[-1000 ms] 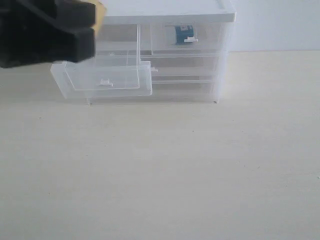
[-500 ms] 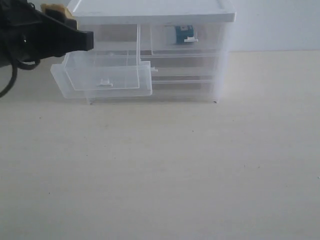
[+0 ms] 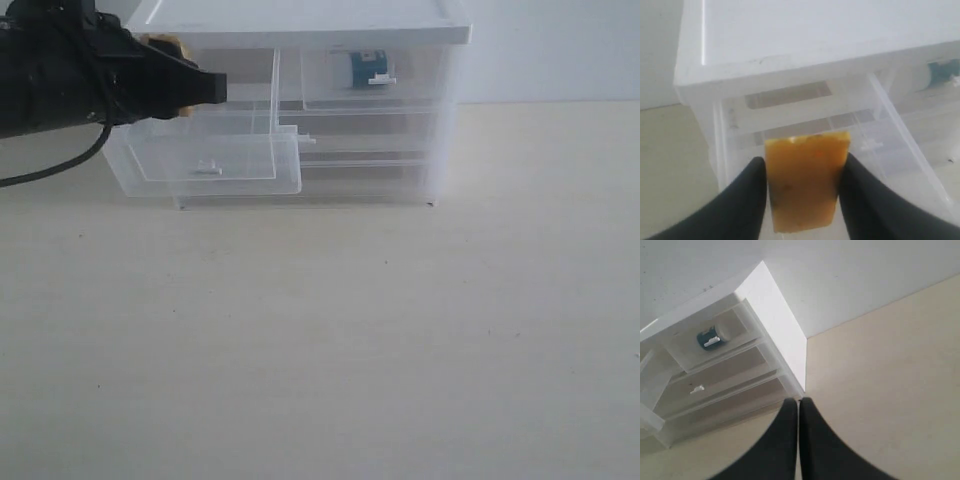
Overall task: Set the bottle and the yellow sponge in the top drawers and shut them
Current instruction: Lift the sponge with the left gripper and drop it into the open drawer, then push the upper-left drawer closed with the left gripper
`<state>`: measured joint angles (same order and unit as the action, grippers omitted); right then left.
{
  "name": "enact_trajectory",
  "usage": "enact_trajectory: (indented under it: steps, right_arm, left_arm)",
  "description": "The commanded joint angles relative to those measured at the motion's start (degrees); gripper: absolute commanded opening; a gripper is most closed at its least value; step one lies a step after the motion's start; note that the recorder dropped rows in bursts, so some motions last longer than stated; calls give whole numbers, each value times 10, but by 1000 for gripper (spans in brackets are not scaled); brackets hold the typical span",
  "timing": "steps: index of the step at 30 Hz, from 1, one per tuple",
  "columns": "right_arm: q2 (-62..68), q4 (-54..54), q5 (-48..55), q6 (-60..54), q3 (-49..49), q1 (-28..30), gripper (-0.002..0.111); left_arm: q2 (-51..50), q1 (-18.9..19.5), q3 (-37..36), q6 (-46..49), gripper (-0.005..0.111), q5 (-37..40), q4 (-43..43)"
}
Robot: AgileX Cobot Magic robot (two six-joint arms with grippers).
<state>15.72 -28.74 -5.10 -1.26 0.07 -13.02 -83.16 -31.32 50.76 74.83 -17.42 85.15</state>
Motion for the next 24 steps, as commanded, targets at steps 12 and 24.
enact_trajectory:
  steps: [12,24]
  right_arm:
    - [3,1,-3,-2,-1,4,1]
    - [3,1,-3,-2,-1,4,1]
  left_arm:
    - [64,2,12,1,63,-1,19]
    - [153,2,-86,175,4,111,148]
